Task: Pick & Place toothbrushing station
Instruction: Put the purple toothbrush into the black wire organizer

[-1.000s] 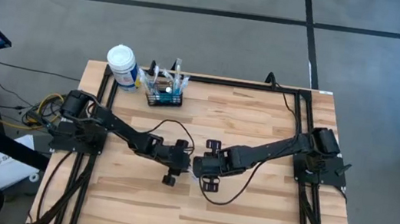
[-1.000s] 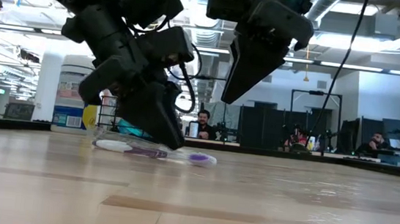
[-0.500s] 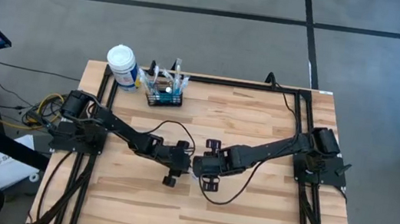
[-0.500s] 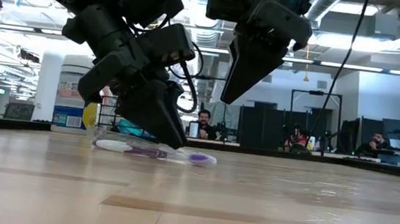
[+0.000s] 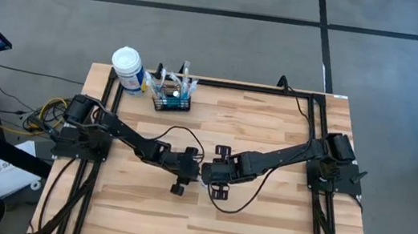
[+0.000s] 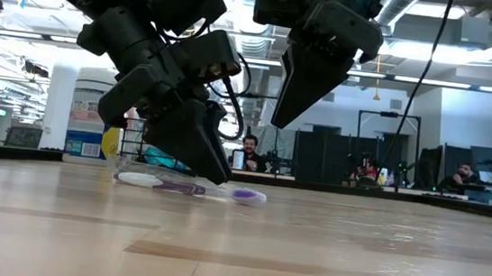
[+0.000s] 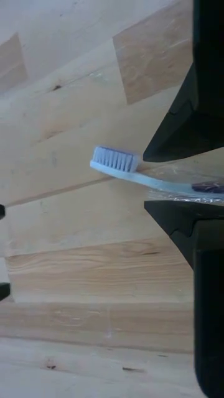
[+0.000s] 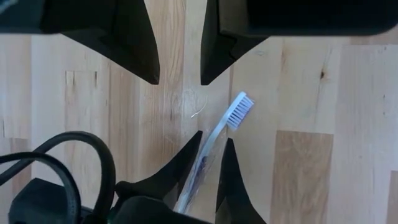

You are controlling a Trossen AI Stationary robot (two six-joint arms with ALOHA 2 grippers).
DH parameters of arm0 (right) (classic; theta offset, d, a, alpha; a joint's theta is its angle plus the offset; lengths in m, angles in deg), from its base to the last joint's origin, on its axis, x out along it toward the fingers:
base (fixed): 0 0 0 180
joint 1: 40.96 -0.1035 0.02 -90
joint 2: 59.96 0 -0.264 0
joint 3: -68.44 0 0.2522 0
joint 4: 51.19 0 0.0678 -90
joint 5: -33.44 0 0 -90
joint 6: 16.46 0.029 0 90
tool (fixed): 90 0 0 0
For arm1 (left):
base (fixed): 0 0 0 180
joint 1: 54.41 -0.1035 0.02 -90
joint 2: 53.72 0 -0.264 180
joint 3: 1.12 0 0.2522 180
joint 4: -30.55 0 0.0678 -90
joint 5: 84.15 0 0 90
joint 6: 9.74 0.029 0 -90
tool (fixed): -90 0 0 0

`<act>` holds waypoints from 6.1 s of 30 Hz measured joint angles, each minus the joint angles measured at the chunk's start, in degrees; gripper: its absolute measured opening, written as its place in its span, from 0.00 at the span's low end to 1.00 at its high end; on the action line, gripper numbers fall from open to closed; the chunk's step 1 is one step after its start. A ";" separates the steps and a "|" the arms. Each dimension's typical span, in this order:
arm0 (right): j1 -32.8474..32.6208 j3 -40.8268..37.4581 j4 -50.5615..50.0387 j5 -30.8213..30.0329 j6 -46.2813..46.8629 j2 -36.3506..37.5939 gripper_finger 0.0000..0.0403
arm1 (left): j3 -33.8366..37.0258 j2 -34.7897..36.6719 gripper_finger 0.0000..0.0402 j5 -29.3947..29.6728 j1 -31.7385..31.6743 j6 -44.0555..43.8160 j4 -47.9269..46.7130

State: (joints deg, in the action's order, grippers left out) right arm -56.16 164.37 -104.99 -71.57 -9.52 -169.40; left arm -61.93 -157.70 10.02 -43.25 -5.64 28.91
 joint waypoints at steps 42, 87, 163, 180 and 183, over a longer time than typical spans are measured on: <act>-0.11 -0.02 -0.41 0.01 0.06 0.00 0.27 | -2.75 -5.25 0.03 1.18 0.05 0.39 2.62; -1.29 -0.02 2.06 0.03 -1.01 0.00 0.27 | 24.72 41.22 0.01 19.23 -9.14 0.13 29.42; 14.75 0.00 56.51 13.87 -12.96 -0.50 0.26 | 37.14 45.18 0.01 3.96 -9.52 1.56 71.50; 14.75 0.00 55.80 13.97 -12.98 -0.50 0.26 | 29.96 33.78 0.02 4.00 -8.22 4.26 74.53; 14.75 0.00 55.42 13.96 -13.37 -0.50 0.26 | 29.83 33.20 0.02 3.96 -8.22 4.26 74.80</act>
State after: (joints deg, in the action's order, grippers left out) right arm -41.41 164.37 -49.57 -57.61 -22.89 -169.91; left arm -32.09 -124.50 13.97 -51.47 -1.38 103.71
